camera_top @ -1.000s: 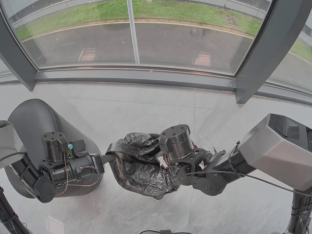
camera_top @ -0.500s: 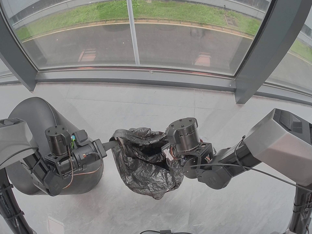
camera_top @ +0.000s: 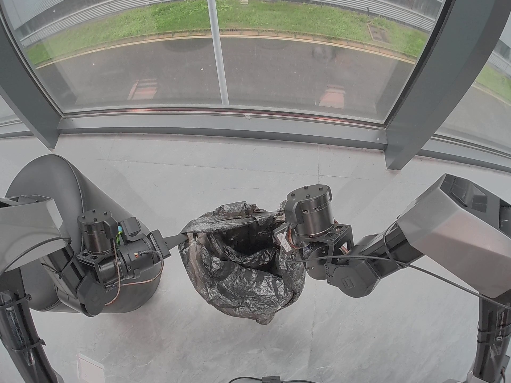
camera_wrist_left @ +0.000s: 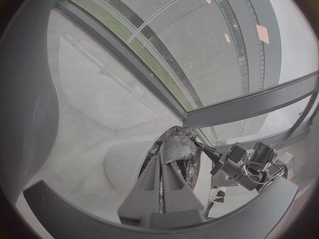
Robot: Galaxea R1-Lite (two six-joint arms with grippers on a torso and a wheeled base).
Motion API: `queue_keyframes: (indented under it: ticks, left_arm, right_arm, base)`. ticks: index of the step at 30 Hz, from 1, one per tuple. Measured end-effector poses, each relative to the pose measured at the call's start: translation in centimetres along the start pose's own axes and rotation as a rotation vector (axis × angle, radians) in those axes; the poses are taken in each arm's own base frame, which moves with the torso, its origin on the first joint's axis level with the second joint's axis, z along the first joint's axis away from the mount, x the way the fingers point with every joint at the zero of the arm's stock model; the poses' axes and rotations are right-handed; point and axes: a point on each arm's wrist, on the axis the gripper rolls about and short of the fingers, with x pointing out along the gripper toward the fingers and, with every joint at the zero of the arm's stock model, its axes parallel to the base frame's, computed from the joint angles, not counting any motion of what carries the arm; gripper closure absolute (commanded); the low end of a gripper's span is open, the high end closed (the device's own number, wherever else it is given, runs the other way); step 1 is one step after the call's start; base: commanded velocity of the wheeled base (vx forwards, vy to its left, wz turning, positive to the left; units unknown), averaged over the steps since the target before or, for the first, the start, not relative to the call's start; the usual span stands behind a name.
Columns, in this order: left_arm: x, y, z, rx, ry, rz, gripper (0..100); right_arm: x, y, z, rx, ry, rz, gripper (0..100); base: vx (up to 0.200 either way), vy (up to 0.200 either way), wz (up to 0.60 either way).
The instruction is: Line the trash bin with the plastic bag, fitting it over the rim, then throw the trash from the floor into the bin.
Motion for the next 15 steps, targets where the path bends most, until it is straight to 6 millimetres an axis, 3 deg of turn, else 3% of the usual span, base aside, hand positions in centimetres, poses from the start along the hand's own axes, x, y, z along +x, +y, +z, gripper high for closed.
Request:
queue_keyframes:
  ticks: [7, 15]
  left_arm:
    - [0.6, -0.8, -1.2, 0.082, 0.027, 0.016, 100]
    - [1.6, -1.4, -2.2, 0.283, -0.004, 0.264, 100]
  right_arm:
    - [0.1, 0.0, -0.1, 0.0, 0.004, 0.0, 100]
    - [0.1, 0.0, -0.1, 0.005, -0.003, -0.001, 100]
  base:
    - [0.0, 0.0, 0.0]
    - [0.0, 0.0, 0.0]
